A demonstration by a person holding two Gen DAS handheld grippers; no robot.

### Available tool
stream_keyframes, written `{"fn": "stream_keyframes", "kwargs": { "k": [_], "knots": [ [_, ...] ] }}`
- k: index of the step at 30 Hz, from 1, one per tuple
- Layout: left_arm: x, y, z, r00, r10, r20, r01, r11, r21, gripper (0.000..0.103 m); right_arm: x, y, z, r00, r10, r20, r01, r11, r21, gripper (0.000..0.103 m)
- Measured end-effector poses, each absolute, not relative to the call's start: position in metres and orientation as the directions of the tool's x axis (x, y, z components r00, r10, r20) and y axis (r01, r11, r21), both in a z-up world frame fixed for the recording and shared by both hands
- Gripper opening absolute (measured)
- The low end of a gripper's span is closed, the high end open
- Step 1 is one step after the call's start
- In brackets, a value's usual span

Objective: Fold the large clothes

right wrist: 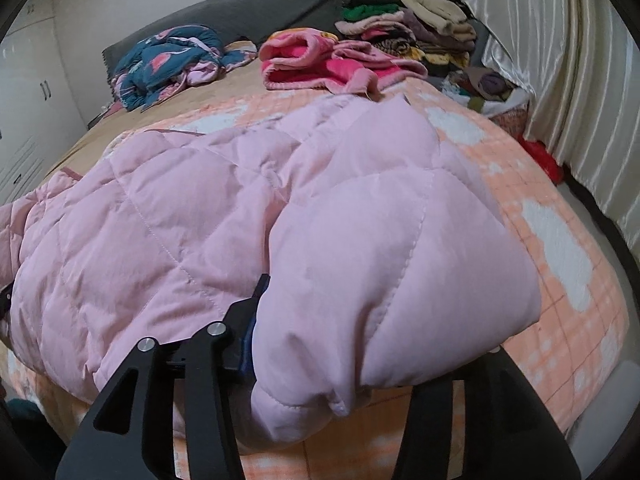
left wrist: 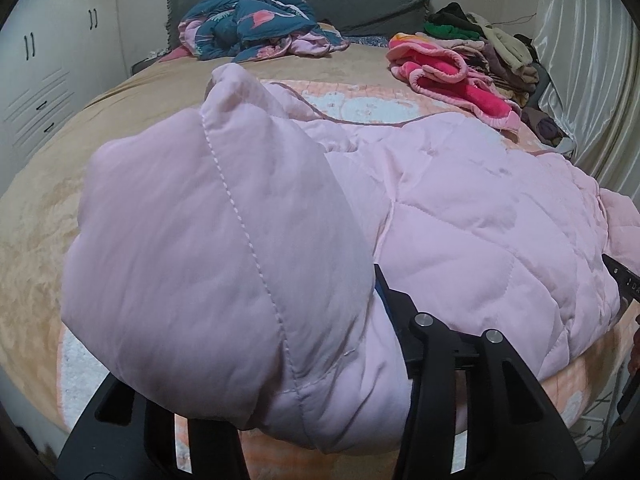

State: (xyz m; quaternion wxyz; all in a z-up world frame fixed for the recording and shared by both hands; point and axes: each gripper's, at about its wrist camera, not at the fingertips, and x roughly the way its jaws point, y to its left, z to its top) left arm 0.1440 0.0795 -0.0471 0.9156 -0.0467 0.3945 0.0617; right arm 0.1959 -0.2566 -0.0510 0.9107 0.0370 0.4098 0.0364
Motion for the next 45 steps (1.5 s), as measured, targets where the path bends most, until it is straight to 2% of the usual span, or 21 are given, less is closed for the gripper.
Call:
{"fn": "stream_keyframes", "kwargs": {
  "k": [4, 7, 8, 12, 15, 21, 28, 37, 45],
  "knots": [
    [0.142, 0.081, -0.05, 0.681, 0.067, -0.729, -0.15, 0.987, -0.049, 0.04, 0.194, -0.267, -0.056, 0.643, 0.11, -0.758, 0.007, 0.989, 0.15, 0.063],
    [0.139, 0.083, -0.052, 0.679, 0.06, -0.732, -0.152, 0.987, -0.061, 0.041, 0.191, -0.274, -0.057, 0.624, 0.119, -0.772, 0.048, 0.981, 0.19, 0.077],
    [0.139, 0.084, -0.053, 0.678, 0.055, -0.733, -0.154, 0.986, -0.068, 0.043, 0.189, -0.276, -0.057, 0.62, 0.113, -0.776, 0.062, 0.979, 0.192, 0.084],
    [0.137, 0.091, -0.053, 0.669, 0.03, -0.742, -0.158, 0.982, -0.102, 0.051, 0.178, -0.278, -0.054, 0.617, 0.097, -0.781, 0.08, 0.979, 0.185, 0.094],
    [0.132, 0.094, -0.049, 0.662, 0.029, -0.749, -0.165, 0.98, -0.108, 0.062, 0.165, -0.281, -0.048, 0.625, 0.084, -0.776, 0.081, 0.982, 0.172, 0.096],
    [0.108, 0.095, -0.038, 0.664, 0.035, -0.747, -0.159, 0.983, -0.095, 0.078, 0.124, -0.284, -0.019, 0.679, 0.055, -0.733, 0.051, 0.991, 0.122, 0.099],
    [0.073, 0.09, -0.016, 0.691, 0.072, -0.719, -0.172, 0.983, -0.068, 0.093, 0.074, -0.279, 0.017, 0.745, 0.086, -0.661, -0.014, 0.994, 0.113, 0.099],
    [0.029, 0.067, 0.024, 0.767, 0.047, -0.64, -0.123, 0.99, -0.075, 0.094, 0.029, -0.253, 0.07, 0.819, 0.149, -0.554, -0.137, 0.989, 0.065, 0.099],
    [0.012, 0.043, 0.044, 0.801, 0.015, -0.598, -0.077, 0.994, -0.078, 0.094, -0.005, -0.233, 0.087, 0.845, 0.185, -0.501, -0.2, 0.979, 0.023, 0.099]
  ]
}}
